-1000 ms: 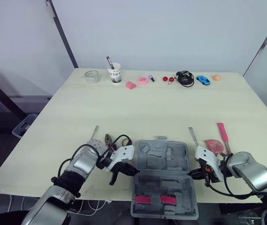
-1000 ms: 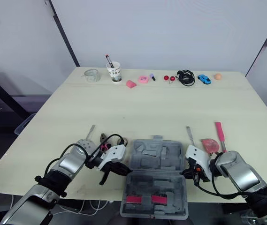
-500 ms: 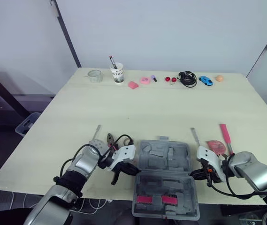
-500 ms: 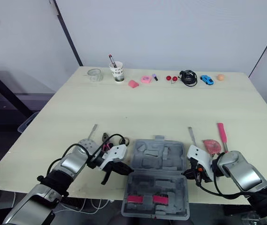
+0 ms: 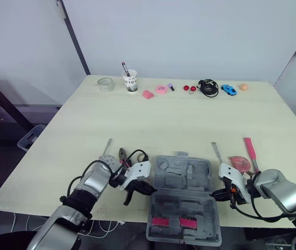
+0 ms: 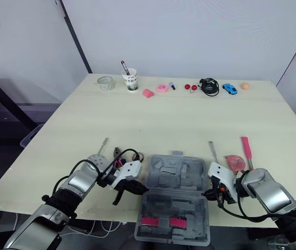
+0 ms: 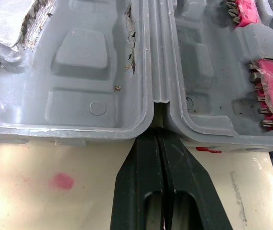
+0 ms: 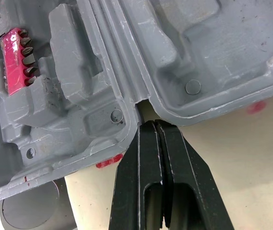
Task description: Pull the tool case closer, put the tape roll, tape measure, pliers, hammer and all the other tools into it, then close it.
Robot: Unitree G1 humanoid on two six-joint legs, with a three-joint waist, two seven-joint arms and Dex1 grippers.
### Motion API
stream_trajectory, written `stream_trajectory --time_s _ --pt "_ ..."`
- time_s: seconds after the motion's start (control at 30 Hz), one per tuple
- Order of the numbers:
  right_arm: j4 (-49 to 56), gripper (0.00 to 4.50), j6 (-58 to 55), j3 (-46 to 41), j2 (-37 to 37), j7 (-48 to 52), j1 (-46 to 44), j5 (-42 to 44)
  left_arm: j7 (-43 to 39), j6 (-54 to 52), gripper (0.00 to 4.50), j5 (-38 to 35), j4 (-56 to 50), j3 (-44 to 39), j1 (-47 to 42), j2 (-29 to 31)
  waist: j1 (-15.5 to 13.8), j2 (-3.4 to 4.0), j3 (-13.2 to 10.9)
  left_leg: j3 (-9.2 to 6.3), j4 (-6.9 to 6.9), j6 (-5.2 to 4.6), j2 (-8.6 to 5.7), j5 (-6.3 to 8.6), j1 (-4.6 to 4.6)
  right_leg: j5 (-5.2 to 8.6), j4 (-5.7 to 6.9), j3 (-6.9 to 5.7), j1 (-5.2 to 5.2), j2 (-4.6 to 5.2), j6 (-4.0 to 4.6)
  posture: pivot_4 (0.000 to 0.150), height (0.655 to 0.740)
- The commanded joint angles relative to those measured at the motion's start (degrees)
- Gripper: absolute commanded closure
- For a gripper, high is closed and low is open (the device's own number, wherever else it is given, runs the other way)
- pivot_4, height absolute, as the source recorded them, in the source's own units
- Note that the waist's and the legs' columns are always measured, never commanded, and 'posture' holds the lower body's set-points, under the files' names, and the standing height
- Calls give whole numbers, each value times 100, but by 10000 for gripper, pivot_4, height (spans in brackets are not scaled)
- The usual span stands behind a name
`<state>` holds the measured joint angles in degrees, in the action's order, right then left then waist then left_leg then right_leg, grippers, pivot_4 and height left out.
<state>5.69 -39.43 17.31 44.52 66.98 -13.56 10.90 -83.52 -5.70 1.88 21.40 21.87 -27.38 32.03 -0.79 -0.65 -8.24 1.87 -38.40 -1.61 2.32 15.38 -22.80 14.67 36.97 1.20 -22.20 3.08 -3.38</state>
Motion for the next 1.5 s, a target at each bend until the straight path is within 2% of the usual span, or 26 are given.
stream_trajectory --time_s 0.03,0.57,1.03,1.27,1.5 --pt "140 45000 22 -66 75 6 27 82 5 9 44406 88 27 221 56 -59 0 0 0 0 0 0 0 0 0 0 0 0 0 0 0 1500 7400" --pt "45 45000 137 -57 138 -51 57 -21 73 115 44406 127 239 174 28 -39 -2 0 0 0 0 0 0 0 0 0 0 0 0 0 0 1500 7400" --pt "-129 45000 766 -324 80 -403 316 -51 -6 179 44406 116 413 42 63 290 26 1 5 -4 0 0 2 0 5 0 4 1 1 -6 1 1500 7400" --pt "-34 45000 965 -844 241 -412 659 186 -72 -94 44406 -202 -61 -206 206 654 82 0 5 -5 1 0 7 0 5 1 6 1 0 -10 2 1500 7400" --pt "-46 45000 1764 -1739 143 -650 1367 424 -17 -895 44406 -999 -1115 -791 770 1022 129 -4 1 -4 2 0 7 0 3 1 6 3 -1 -8 1 1500 7400"
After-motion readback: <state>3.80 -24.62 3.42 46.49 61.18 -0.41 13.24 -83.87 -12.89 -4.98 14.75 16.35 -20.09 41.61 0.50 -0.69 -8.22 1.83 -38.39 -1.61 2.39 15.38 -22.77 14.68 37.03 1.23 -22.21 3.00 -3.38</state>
